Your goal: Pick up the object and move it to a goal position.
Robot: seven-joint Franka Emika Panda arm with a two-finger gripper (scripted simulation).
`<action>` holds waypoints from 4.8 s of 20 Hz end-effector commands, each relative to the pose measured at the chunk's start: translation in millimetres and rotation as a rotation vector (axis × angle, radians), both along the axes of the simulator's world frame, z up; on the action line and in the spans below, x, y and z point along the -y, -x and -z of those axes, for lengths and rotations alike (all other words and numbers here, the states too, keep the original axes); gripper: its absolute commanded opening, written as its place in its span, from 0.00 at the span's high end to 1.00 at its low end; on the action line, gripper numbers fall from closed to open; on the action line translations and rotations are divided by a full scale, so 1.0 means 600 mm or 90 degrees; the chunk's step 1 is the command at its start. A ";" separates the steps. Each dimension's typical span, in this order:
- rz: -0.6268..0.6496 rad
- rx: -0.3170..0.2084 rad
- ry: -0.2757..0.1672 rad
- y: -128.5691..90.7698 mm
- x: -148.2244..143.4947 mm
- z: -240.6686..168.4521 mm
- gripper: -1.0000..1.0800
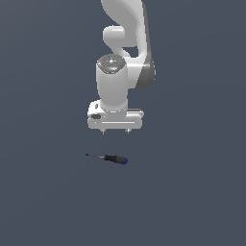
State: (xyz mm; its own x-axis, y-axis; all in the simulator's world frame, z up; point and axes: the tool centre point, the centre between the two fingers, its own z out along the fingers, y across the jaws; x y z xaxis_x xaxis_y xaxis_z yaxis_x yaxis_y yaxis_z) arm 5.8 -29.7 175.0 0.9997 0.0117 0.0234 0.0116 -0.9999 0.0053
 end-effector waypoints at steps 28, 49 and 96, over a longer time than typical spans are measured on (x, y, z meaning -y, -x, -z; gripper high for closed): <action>-0.433 -0.017 0.015 -0.044 0.044 0.088 0.04; -0.776 -0.019 0.010 -0.071 0.080 0.161 0.04; -0.882 -0.015 0.008 -0.079 0.093 0.264 1.00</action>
